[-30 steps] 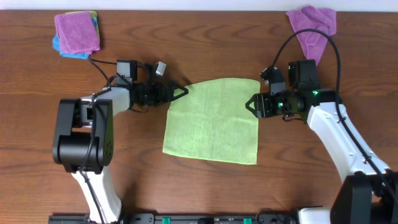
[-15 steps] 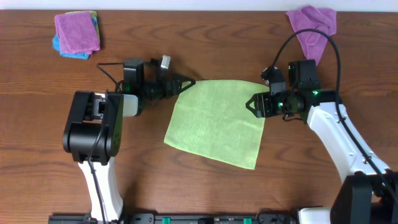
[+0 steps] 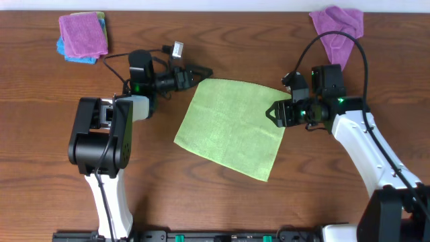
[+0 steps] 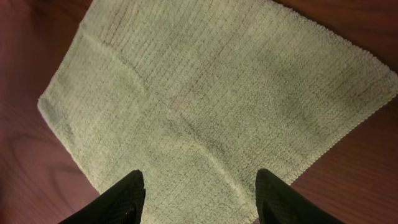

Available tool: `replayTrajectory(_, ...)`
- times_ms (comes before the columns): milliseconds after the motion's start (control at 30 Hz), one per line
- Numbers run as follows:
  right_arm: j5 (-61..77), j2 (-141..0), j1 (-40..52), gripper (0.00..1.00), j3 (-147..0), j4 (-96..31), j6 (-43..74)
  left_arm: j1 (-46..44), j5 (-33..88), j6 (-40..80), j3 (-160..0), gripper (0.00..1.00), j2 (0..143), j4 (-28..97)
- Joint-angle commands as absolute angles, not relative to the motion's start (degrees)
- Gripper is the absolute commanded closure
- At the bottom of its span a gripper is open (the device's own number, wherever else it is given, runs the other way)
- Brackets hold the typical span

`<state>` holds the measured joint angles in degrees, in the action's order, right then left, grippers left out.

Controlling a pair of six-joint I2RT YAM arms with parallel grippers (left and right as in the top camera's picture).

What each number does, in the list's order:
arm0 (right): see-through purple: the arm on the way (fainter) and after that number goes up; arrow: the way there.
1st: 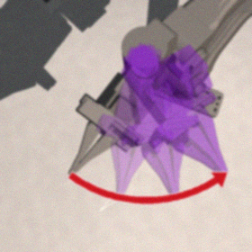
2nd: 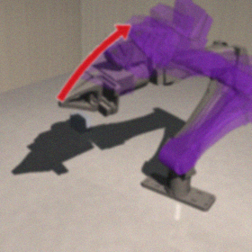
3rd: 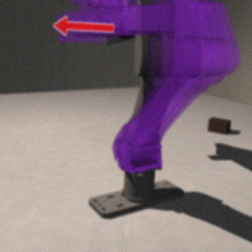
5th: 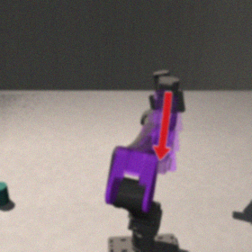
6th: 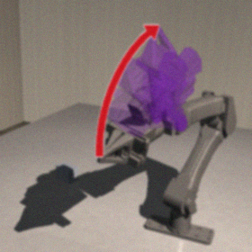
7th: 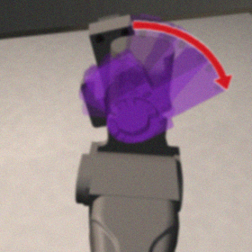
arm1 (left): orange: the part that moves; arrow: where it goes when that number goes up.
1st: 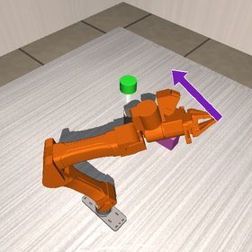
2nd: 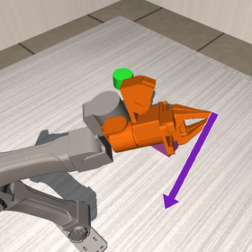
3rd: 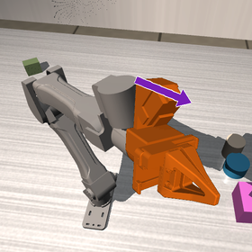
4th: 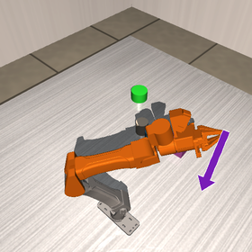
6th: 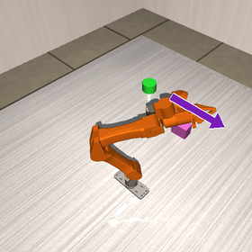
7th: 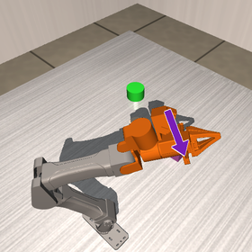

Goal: Fold the cloth

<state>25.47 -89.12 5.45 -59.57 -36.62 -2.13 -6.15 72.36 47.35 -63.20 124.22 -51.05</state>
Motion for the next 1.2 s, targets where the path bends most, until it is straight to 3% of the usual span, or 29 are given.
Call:
replayTrajectory(0, 25.32, -89.54, 6.63, 0.42, -60.49, -36.69, -1.74, -5.23, 74.50, 46.06, -64.03, 0.04, 124.81, -51.24)
replayTrajectory(200, 25.26, -89.54, 7.33, 0.43, -60.49, -36.62, -1.76, -5.04, 78.56, 45.65, -64.01, 0.04, 124.81, -50.76)
replayTrajectory(300, 23.90, -89.65, 7.33, 0.51, -60.49, -36.56, -1.74, -5.58, 79.55, 44.71, -64.01, 0.04, 124.81, -49.10)
replayTrajectory(400, 21.17, -89.71, 7.35, 0.98, -60.49, -36.34, -1.72, -5.82, 78.81, 41.08, -64.01, 0.04, 124.81, -44.80)
replayTrajectory(600, 19.49, -89.71, 7.09, 0.99, -60.49, -35.24, -1.32, -5.80, 66.19, 28.29, -64.03, 0.04, 124.81, -31.94)
replayTrajectory(867, 19.25, -89.71, 7.09, 0.99, -60.49, -34.98, -1.34, -5.10, 55.88, 18.83, -71.88, 0.04, 124.81, -28.05)
replayTrajectory(1000, 19.25, -89.71, 7.09, 0.99, -60.49, -33.63, -1.32, -5.72, 53.32, 10.04, -82.50, 0.04, 124.81, -15.66)
replayTrajectory(1167, 19.27, -89.71, 7.09, 0.99, -60.49, -32.10, -1.30, -8.43, 33.26, -7.42, -96.97, 0.04, 124.81, 12.69)
